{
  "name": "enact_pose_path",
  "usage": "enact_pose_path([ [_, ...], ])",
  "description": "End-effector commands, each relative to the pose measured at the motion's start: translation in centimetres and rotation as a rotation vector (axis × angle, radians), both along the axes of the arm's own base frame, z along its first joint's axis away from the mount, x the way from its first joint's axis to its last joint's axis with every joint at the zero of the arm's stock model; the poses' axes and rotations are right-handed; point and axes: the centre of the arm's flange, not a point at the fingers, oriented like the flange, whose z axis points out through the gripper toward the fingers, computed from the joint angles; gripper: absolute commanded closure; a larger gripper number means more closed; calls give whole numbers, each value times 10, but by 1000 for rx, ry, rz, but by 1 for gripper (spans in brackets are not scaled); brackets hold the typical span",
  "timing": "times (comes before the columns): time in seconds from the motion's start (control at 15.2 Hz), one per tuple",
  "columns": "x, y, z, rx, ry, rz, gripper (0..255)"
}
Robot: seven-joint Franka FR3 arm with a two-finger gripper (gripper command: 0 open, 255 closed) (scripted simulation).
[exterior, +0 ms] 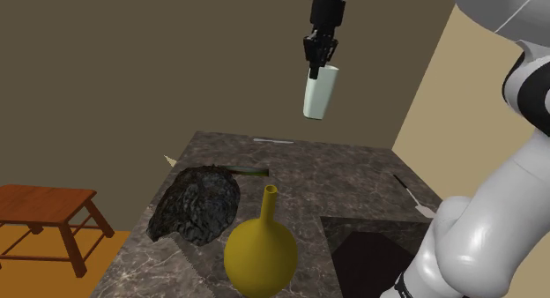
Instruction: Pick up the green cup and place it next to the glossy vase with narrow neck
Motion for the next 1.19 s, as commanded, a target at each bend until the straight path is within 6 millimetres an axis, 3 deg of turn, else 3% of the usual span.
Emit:
enact_pose_path([
  [0.0, -3, 28, 2, 0, 0, -2, 255],
  [0.4, -9, 104, 2, 0, 0, -2, 255],
  [1.12, -9, 104, -56, 0, 0, -2, 255],
])
